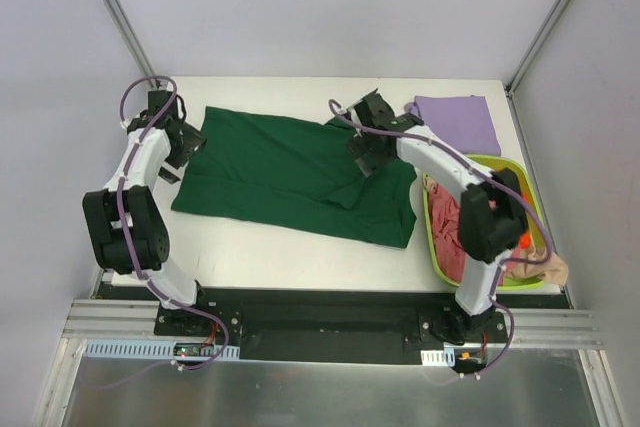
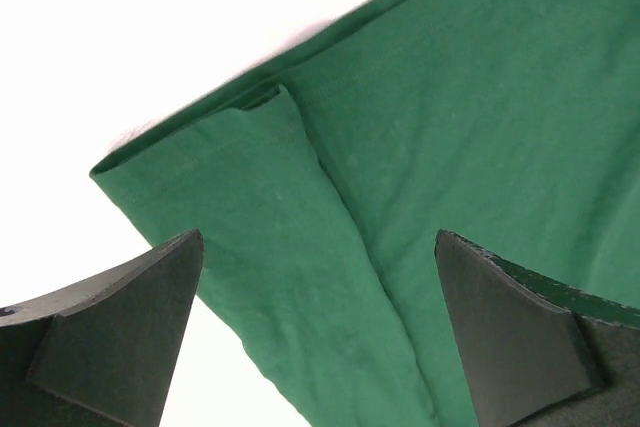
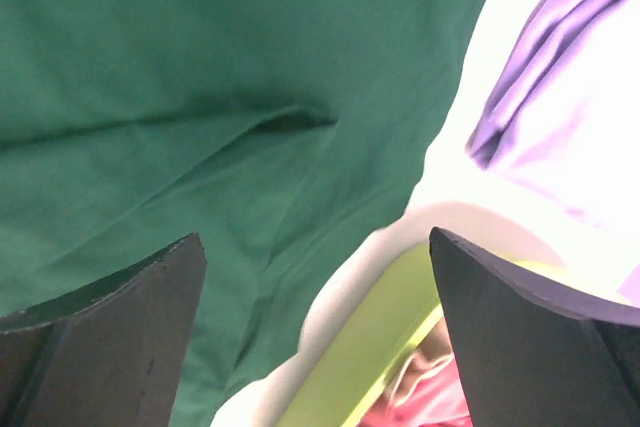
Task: Fold and stack the t-shirts
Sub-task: Fold the flattened tshirt in 1/3 of the way
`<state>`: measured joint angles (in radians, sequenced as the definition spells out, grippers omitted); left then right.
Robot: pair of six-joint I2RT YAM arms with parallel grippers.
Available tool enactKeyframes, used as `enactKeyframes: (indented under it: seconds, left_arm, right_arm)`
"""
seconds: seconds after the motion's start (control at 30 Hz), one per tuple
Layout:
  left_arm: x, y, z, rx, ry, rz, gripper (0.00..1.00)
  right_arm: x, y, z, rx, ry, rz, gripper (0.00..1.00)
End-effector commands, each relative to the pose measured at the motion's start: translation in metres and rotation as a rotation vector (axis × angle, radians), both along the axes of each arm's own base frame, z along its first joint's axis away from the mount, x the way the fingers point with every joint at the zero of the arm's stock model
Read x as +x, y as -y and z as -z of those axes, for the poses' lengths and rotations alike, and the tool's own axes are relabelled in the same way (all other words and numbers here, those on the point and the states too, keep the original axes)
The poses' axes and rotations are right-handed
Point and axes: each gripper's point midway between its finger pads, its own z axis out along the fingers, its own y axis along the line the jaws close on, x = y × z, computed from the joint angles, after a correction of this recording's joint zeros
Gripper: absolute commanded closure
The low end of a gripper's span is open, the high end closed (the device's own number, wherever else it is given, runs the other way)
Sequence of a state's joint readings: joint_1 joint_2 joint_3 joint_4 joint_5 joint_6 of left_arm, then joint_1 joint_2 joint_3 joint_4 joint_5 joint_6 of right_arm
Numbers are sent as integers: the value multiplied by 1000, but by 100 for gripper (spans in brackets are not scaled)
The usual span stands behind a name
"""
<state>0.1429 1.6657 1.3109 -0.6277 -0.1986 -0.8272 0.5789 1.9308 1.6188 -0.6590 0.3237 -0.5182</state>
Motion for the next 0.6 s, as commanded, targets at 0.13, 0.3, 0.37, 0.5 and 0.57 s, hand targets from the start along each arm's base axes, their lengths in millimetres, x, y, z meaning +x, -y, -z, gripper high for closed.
enactKeyframes:
  seconds: [0.13, 0.3, 0.37, 0.5, 0.57]
  left_arm:
    - [-35, 51, 33, -90, -92, 243, 1]
    - [-44, 56, 60, -119, -119, 257, 1]
    - [-45, 57, 65, -124, -128, 266, 1]
    - [-48, 56, 75, -126, -153, 272, 1]
    - [-47, 56, 77, -123, -159, 272, 1]
  right_arm:
    - [-104, -81, -3, 753, -254, 75, 4]
    - [-119, -108, 12, 886, -398, 113, 4]
    - [-113, -105, 26, 864, -392, 195, 4]
    - [-104, -104, 45, 858, -361, 299, 4]
    - [-101, -105, 51, 860, -362, 329, 4]
